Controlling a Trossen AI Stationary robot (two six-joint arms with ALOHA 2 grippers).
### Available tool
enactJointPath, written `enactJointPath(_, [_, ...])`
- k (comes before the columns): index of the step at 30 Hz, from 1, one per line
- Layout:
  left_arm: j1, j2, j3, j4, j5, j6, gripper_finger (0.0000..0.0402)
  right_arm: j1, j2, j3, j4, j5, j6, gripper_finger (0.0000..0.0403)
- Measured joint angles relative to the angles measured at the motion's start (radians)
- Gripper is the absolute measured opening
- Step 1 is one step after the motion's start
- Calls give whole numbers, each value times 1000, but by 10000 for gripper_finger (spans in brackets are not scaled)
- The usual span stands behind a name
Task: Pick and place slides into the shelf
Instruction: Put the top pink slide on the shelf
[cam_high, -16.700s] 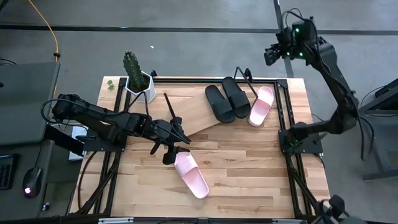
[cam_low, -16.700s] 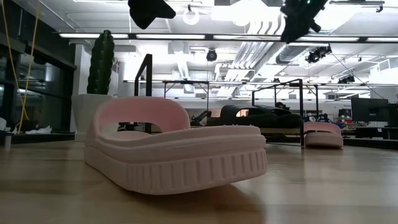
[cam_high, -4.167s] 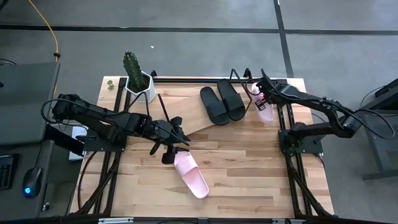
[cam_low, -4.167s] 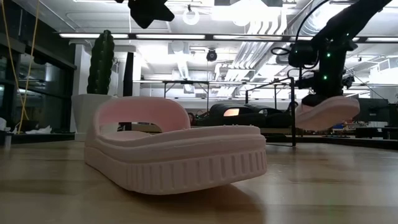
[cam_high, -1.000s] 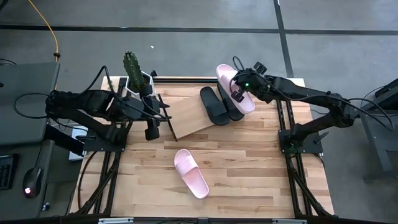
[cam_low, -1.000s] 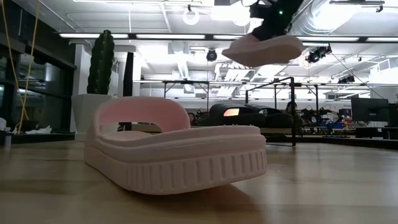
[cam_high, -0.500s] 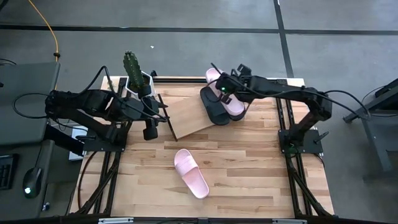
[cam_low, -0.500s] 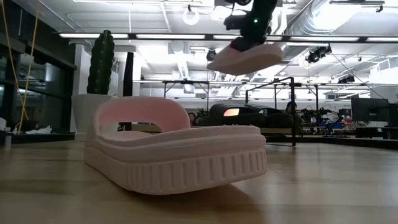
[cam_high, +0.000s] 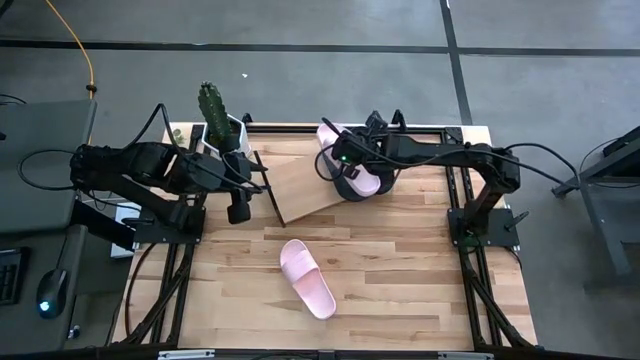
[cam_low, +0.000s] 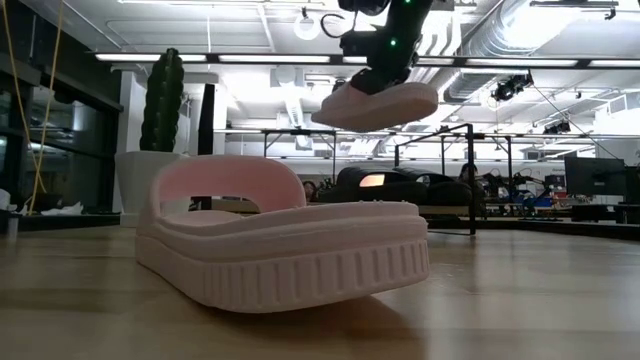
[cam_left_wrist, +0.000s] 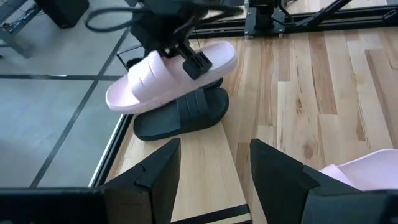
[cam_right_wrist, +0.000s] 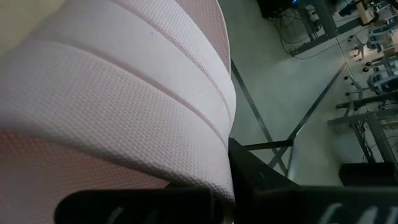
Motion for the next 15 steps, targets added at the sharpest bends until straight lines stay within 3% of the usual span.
enactJointPath(15, [0, 1, 0, 1, 0, 3, 177, 15, 81, -1, 92, -37, 2, 0])
